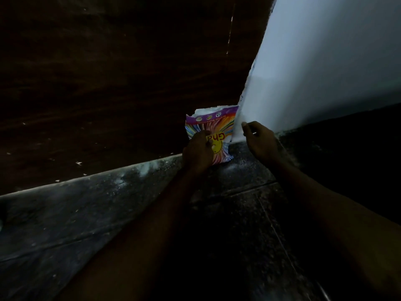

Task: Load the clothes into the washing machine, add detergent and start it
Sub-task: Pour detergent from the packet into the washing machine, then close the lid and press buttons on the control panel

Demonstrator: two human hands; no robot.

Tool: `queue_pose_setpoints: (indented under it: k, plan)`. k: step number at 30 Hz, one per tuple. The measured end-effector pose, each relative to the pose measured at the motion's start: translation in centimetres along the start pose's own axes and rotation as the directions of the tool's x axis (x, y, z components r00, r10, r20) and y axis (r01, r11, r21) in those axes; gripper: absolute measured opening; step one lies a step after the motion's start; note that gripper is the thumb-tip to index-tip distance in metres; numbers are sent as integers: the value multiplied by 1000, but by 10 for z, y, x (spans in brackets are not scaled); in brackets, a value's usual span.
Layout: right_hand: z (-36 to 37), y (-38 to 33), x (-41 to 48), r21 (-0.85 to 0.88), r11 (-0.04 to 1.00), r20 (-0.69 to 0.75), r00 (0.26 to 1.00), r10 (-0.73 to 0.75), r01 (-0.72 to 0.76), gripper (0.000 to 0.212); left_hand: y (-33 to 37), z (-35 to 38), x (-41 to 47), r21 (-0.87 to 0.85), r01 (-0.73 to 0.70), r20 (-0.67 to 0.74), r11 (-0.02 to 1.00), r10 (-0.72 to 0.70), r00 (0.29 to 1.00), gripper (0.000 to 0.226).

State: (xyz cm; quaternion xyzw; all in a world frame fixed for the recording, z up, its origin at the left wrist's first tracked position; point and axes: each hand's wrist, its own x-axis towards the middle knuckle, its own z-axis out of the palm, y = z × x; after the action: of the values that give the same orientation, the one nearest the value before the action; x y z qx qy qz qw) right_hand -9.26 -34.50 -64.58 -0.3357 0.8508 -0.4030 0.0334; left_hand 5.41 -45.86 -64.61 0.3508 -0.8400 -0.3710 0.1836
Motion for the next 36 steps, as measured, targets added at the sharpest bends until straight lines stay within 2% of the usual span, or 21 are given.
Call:
queue_pose_setpoints:
  k: [5, 11, 19, 25, 31, 36]
  plan:
    - [-58, -56, -23, 31, 996, 9, 997, 83, -83, 33, 66, -38, -28, 18, 59, 57, 998, -60, 997, 36]
    - [-167, -150, -41, -18, 993, -3, 994, 114, -114, 29, 182, -118, -54, 114, 40, 130, 993, -55, 990, 42]
    - [-324, -294, -78, -77, 969, -11, 972, 236, -236, 28, 348, -247, -111, 119, -191, 185, 974, 168, 968, 34]
    - [-425, -396, -115, -66, 960, -61, 961, 269, -273, 27, 442, -324, -159, 78, -279, 167, 957, 263, 950, 37]
    - [-509, -467, -151, -174, 966, -201, 967, 156, -192, 28, 513, -368, -207, 70, -381, 181, 922, 364, 914, 38]
    - [-557, -481, -173, -349, 917, -297, 951, 86, -192, 28, 557, -368, -220, 67, -507, 196, 859, 487, 851, 41]
